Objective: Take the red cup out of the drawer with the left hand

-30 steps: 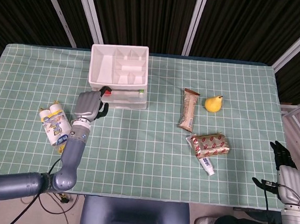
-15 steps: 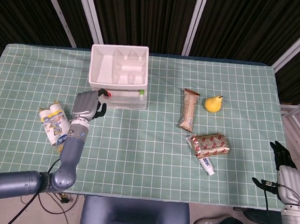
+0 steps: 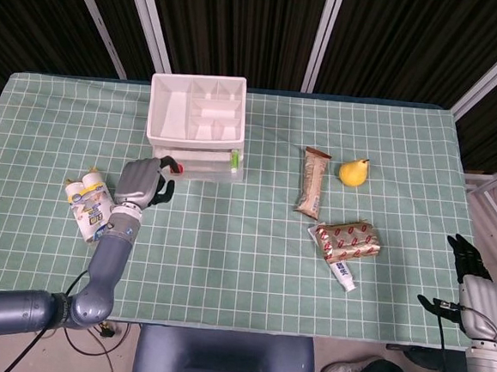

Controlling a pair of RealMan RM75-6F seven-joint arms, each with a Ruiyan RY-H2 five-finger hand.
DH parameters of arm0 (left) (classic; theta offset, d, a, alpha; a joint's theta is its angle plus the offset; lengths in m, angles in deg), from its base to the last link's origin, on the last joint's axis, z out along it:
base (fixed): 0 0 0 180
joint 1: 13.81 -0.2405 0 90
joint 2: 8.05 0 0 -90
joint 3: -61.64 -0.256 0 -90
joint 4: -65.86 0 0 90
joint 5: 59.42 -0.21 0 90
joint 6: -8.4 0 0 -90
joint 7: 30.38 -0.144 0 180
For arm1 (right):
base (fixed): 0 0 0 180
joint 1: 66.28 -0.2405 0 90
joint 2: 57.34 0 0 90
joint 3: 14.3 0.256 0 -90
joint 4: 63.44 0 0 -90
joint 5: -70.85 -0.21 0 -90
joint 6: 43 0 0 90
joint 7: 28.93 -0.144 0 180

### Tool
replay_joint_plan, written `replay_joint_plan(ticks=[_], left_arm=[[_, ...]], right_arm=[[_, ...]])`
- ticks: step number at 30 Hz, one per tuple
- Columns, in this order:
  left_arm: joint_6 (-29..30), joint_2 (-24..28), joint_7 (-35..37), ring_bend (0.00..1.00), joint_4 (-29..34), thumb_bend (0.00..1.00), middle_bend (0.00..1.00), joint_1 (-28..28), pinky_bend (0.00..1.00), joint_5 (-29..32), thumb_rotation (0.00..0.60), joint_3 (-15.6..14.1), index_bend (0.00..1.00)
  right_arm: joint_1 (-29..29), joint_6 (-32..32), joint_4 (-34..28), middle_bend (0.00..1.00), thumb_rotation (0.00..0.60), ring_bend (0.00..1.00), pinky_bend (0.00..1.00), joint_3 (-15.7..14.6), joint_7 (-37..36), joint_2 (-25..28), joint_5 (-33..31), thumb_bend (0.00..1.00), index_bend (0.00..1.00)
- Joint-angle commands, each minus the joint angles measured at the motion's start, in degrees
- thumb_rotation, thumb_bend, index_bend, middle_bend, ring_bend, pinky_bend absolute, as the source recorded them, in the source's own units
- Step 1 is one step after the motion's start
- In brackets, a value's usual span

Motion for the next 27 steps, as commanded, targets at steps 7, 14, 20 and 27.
replay_joint_plan(ticks=[7, 14, 20, 27], left_arm=[[0.0, 2.1, 1.1, 1.0, 4.5, 0.5, 1.0, -0.6, 1.0, 0.0, 0.6, -1.7, 0.43], [0.8, 3.3, 1.4, 1.0, 6.8, 0.5, 1.0, -0.9, 1.0, -0.6, 0.6, -3.0, 0.43], [1.7, 4.3, 1.9, 1.0, 8.1, 0.36, 1.0, -1.1, 1.0, -1.8, 0.6, -3.6, 0.39], [1.7, 5.5, 0.5, 1.0, 8.0, 0.18, 1.0, 0.5, 1.0, -3.8, 0.6, -3.4, 0.36]], right_arm=[[0.0, -0.1, 0.0, 0.0, 0.6, 0.0, 0.23, 0.0, 0.0, 0.0, 0.1, 0.07, 0.0], [0.1, -0.2, 0.0, 0.0, 0.6, 0.0, 0.23, 0.0, -0.1, 0.0, 0.1, 0.07, 0.0], [0.0, -0.1, 0.0, 0.0, 0.6, 0.0, 0.23, 0.1, -0.2, 0.0, 0.0, 0.07, 0.0], [0.1, -0.1, -0.1, 0.0, 0.6, 0.0, 0.23, 0.1, -0.2, 0.1, 0.1, 0.06, 0.0]])
